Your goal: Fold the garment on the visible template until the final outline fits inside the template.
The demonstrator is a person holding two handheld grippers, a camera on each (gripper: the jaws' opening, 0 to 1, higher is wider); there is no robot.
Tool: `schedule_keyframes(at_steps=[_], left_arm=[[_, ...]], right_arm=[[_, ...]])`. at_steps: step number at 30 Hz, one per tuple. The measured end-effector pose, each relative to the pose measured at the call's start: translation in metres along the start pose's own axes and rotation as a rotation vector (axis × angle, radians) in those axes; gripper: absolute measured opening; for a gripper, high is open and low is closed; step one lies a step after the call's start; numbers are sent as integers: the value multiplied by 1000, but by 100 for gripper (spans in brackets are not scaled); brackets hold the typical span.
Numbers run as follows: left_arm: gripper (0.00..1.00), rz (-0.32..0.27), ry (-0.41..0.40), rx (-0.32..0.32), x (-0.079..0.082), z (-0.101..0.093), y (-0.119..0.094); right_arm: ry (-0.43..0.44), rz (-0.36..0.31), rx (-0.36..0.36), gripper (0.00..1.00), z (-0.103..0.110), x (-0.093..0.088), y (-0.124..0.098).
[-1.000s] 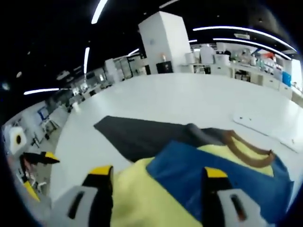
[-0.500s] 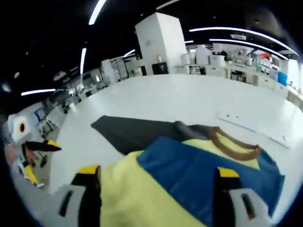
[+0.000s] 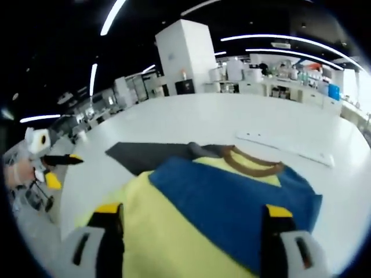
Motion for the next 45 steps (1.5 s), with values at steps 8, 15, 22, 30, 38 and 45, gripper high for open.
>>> schedule_keyframes(at_steps=[8,15,22,30,38,45], left_arm=[[76,-18,-36,8,8,13,11],[76,0,-34,15,7,32,20],[76,42,-35,68,5,64,27],[76,74,-43,109,-2,85,28],[74,62,-147,233,-9,126,25],[70,56,-182,291,-7,155,27]], right_arm=[[-2,0,-10,99,-12,-5,-18],[25,-26,-18,99,-17,-10,-40],[58,-47,-35,99,-18,-23,-67],[84,-37,-47,99,-26,-40,-90],[126,-12,-72,99,-31,-56,-108],[143,0,-84,98,-34,-64,-117]])
Point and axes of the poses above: the point that each gripper's makers call its tool centre point, and the gripper's own axes: y roughly forward along the fingers, z roughly to its left, x roughly out of its top, the point moved 7 cm from there along -y, roughly backward along the fingers, and after that the axes turned 3 degrees about -z, right-handed, at the moved point
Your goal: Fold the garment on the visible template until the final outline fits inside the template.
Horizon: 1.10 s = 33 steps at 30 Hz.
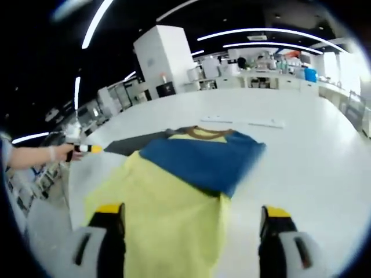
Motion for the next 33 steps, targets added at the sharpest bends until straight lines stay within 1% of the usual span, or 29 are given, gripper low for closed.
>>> schedule_keyframes(at_steps=[1,2,3,6,9,11,12,13,16,18,22,26,27,31,33], left_arm=[[69,3,-3,6,-1,2,1],[68,10,-19,26,-2,3,2],[68,4,-19,30,-2,5,3],[66,5,-55,64,-4,14,8],[58,9,-96,88,-7,25,13],[55,2,-140,98,-7,36,20],[53,-21,-129,114,-1,34,15],[50,-18,-150,128,0,35,13],[43,-38,-203,152,-2,39,14],[37,-40,-207,162,-4,39,14],[28,-45,-215,174,-6,42,14],[19,-29,-186,198,-9,47,15],[17,-28,-191,202,-9,48,16],[11,-24,-193,212,-9,59,21],[9,-27,-192,213,-10,61,21]], right_arm=[[3,4,-2,98,-2,-2,-1],[6,6,-1,97,-3,-3,-1],[18,6,-1,97,-1,-2,-3],[7,6,-7,97,-2,-2,-6],[-6,17,-13,96,-2,-5,-10],[2,17,-21,96,-4,-7,-14],[3,12,-26,96,-4,-8,-15],[7,16,-31,95,-6,-10,-18],[23,17,-38,95,-10,-13,-23],[29,17,-48,95,-13,-15,-25],[37,18,-56,94,-10,-17,-28],[38,14,-54,94,-10,-16,-27],[40,14,-52,93,-10,-16,-26],[37,14,-54,93,-10,-17,-27],[37,16,-54,93,-10,-17,-27]])
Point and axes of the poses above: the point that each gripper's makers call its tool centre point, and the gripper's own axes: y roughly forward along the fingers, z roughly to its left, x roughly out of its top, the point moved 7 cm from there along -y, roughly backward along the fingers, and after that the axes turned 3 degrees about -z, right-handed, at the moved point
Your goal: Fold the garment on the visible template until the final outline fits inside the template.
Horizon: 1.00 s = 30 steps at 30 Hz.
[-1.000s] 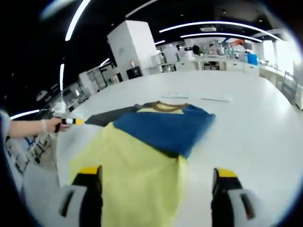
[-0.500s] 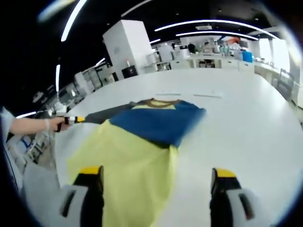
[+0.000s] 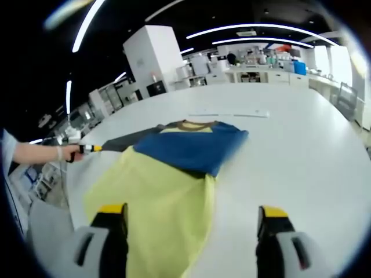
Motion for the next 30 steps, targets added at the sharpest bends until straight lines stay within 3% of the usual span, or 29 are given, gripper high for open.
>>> schedule_keyframes(at_steps=[5,8,12,16,26,30], left_arm=[[6,-4,-34,-1,-2,-2,-1],[0,-7,-43,-62,-4,-13,-5],[0,-16,-12,-85,-1,-21,-10],[0,-42,-36,-91,4,-19,-10],[0,-138,-63,-159,38,-43,-32],[0,-156,0,-229,53,-64,-34]], right_arm=[[3,-2,-4,93,-2,-1,-1],[3,-9,-5,92,-2,-1,-2],[7,-15,-5,92,-1,-2,-4],[18,-23,3,91,1,-3,-5],[46,-60,29,87,6,1,-8],[44,-62,33,88,6,1,-6]])
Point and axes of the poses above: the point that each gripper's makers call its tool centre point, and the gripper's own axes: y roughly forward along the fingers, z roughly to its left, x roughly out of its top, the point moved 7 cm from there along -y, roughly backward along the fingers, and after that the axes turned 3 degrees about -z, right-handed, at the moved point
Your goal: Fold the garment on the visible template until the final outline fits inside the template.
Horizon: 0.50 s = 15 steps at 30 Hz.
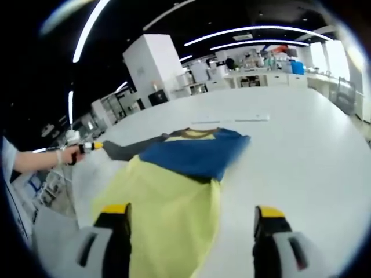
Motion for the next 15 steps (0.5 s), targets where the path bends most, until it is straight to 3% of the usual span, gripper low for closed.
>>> schedule_keyframes(at_steps=[7,11,15], left_arm=[[0,-39,0,-111,19,-48,10],[0,-39,9,-169,21,-66,23],[0,-37,-18,-231,16,-97,27]], right_arm=[[-4,5,17,87,2,-2,-3],[0,2,19,87,4,-2,-9],[9,2,21,87,3,-2,-11]])
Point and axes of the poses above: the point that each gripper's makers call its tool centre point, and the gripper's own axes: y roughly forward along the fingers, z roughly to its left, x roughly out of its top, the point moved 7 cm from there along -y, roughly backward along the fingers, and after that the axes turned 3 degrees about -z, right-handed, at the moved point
